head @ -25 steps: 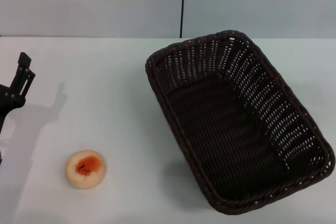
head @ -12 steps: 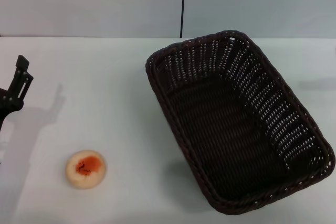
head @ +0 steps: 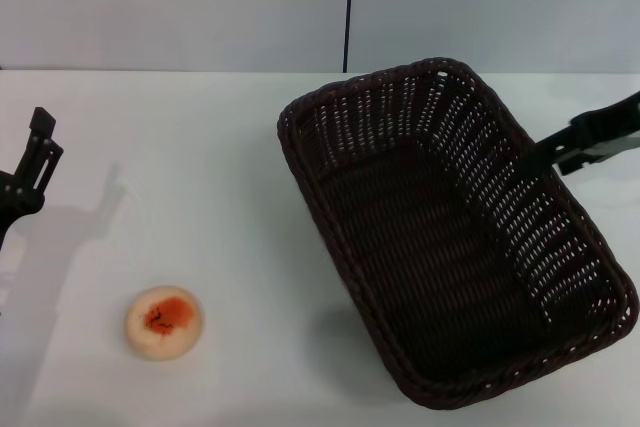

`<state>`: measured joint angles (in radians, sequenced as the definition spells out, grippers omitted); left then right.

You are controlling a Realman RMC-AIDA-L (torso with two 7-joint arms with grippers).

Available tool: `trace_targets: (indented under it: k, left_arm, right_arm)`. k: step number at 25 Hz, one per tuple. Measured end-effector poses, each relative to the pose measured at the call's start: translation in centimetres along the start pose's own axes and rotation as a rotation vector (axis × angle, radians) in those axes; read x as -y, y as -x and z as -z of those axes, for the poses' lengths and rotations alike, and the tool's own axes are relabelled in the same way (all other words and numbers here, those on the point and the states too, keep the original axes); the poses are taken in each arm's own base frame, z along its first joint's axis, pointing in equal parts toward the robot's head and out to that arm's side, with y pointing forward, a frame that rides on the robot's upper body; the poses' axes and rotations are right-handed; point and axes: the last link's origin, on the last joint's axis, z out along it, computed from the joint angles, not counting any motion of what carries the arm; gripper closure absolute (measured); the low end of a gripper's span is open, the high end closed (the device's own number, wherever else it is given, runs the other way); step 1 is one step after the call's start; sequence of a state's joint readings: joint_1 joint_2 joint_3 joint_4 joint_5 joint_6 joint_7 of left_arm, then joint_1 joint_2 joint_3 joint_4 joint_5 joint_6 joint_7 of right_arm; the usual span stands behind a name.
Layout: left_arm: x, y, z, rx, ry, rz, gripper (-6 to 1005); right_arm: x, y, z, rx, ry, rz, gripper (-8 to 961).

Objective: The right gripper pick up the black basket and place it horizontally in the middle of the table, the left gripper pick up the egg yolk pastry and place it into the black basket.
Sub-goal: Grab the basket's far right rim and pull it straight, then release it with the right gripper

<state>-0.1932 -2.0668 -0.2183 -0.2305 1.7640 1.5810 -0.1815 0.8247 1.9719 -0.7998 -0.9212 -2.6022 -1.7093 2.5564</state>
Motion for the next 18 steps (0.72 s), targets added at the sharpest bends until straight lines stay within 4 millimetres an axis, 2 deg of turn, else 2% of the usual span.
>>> trace_targets:
  k: [5, 9, 18]
  left_arm:
    - [0.1, 0.0, 0.2, 0.002, -0.003, 0.0, 174]
    - [0.2, 0.1, 0.4, 0.006, -0.01, 0.0, 175]
    - [0.4, 0.1, 1.0, 0.015, -0.027, -0.001, 175]
  right_arm:
    - [-1.2, 0.4, -2.0, -0.031, 0.001, 0.03, 329]
    - [-1.3, 0.4, -3.0, -0.056, -0.045, 0.029, 335]
    - [-1.2, 0.2, -3.8, -0.066, -0.075, 0.046, 368]
